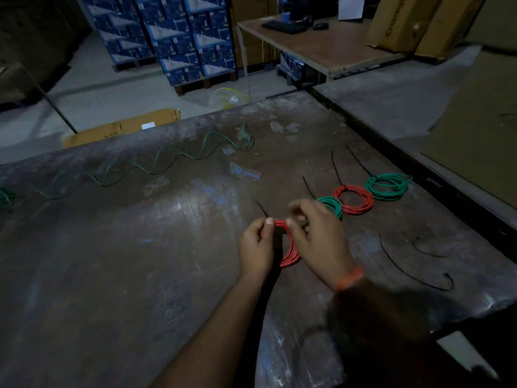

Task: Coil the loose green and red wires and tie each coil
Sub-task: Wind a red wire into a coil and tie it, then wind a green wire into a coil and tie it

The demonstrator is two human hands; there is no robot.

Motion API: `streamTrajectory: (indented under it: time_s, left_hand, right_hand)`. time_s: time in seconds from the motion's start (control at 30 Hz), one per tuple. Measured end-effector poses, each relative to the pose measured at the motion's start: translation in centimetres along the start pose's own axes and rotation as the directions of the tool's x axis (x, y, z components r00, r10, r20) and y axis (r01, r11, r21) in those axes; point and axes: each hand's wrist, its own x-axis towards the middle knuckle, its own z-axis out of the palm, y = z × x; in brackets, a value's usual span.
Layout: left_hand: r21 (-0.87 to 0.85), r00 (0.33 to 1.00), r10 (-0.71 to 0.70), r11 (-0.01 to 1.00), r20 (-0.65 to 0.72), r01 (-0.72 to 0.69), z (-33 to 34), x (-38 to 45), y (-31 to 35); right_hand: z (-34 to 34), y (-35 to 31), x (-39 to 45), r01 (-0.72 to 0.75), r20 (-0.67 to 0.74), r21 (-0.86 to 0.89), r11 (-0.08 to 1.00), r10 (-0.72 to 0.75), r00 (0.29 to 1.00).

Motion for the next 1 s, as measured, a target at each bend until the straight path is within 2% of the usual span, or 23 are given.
streamTrajectory:
  time_s: [0.03, 0.1, 0.17, 0.23, 0.27, 0.37, 0.47, 0.5, 0.6, 0.73, 0.8, 0.9, 1.0]
  left_hand:
    - [0.013, 0.999, -0.032, 0.999, 0.010, 0.032, 0.2, 1.0, 0.3]
    - [0.083, 0.994, -0.103, 0.992, 0.040, 0.099, 0.8, 2.8, 0.9]
    - [0.297, 0.995, -0.087, 0.953, 0.058, 0.066, 1.0, 3.9, 1.6]
    - [0.624, 0.999, 0.013, 0.781, 0.041, -0.036, 1.0, 4.3, 2.1]
    - [0.710, 0.998, 0.055, 0.701, 0.044, -0.070, 1.0, 4.5, 2.3]
    - [0.835, 0.986, 0.128, 0.527, 0.103, -0.156, 1.0, 5.1, 2.1]
    - [0.883, 0.979, 0.133, 0.427, 0.151, -0.195, 0.5, 6.1, 1.9]
    - [0.881, 0.979, 0.125, 0.429, 0.161, -0.199, 0.0, 6.4, 1.9]
    - [0.820, 0.981, 0.138, 0.541, 0.133, -0.187, -2.3, 7.3, 2.0]
    - [0.760, 0.966, 0.251, 0.615, 0.064, -0.210, -7.4, 9.0, 2.8]
    - [0.748, 0.956, 0.292, 0.629, 0.025, -0.212, -10.2, 10.0, 3.4]
    - [0.749, 0.921, 0.386, 0.625, -0.051, -0.221, -14.7, 12.0, 4.3]
    - [0.754, 0.886, 0.435, 0.634, -0.163, -0.173, -19.7, 14.6, 5.5]
  right_hand:
    - [0.2, 0.7, -1.0, 0.040, 0.051, -0.116, 0.992, -0.035, 0.998]
    - [1.3, 2.1, -2.9, 0.041, 0.158, -0.244, 0.969, -0.002, 0.987]
    - [2.7, 3.1, -3.8, 0.005, 0.208, -0.293, 0.956, 0.059, 0.976]
    - [3.7, 3.5, -3.9, 0.021, 0.214, -0.332, 0.943, 0.054, 0.975]
    - [3.9, 3.5, -3.7, 0.022, 0.213, -0.347, 0.938, 0.056, 0.975]
    - [4.4, 3.5, -2.6, -0.004, 0.186, -0.392, 0.920, 0.084, 0.979]
    - [4.6, 3.1, -1.6, -0.015, 0.197, -0.430, 0.903, 0.110, 0.974]
    - [4.4, 2.6, -1.5, -0.010, 0.208, -0.445, 0.896, 0.115, 0.971]
    - [2.9, 0.5, -1.0, 0.008, 0.168, -0.497, 0.868, 0.087, 0.982]
    - [2.9, -2.0, 1.8, 0.079, 0.066, -0.319, 0.945, -0.061, 0.996]
    - [4.2, -2.7, 4.4, 0.083, 0.016, -0.246, 0.966, -0.082, 0.997]
    - [6.7, -3.4, 9.4, 0.030, -0.020, -0.164, 0.986, -0.033, 0.999]
    - [9.6, -2.8, 16.3, -0.098, -0.033, -0.101, 0.990, 0.095, 0.995]
